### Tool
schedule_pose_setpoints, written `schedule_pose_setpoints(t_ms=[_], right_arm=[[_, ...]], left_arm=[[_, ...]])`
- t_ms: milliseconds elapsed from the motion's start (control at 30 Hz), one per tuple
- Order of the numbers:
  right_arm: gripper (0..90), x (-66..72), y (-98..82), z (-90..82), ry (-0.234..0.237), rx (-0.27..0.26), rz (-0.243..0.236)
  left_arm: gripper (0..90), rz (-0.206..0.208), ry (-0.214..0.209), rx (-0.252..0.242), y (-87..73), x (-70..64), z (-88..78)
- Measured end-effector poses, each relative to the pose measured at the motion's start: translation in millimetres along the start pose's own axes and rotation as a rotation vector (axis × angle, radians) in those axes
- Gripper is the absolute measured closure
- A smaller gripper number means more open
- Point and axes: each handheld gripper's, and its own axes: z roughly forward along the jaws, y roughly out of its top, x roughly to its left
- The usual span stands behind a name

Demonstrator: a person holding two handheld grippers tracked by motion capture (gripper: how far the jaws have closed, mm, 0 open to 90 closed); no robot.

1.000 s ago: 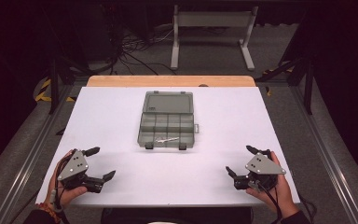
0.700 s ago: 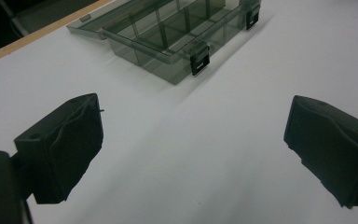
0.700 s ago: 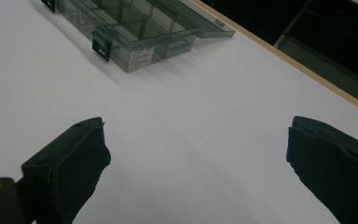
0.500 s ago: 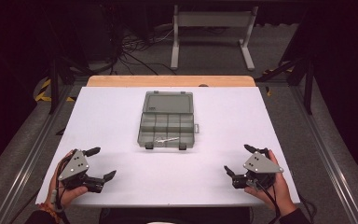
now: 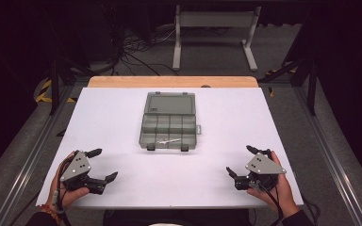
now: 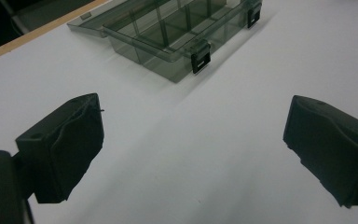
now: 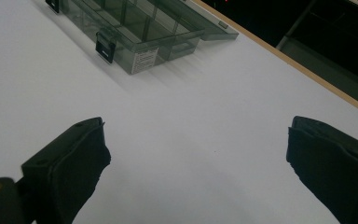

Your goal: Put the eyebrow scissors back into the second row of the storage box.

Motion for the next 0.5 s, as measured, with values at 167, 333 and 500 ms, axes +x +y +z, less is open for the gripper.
schedule_pose_setpoints(t_ms=[167, 333, 500], right_arm=[[5.5, -0.9, -0.7, 0.1, -0.002, 0.001, 0.001], [5.5, -1.2, -0.7, 0.7, -0.002, 0.003, 0.002], [5.4, -1.2, -1.7, -0.6, 0.001, 0.005, 0.013]], left_arm=[[5.9, 0.002, -0.004, 0.002, 0.2, 0.5, 1.4], [6.0, 0.003, -0.007, 0.006, -0.7, 1.9, 1.8], [6.4, -0.005, -0.011, -0.001, 1.4, 2.9, 4.7]])
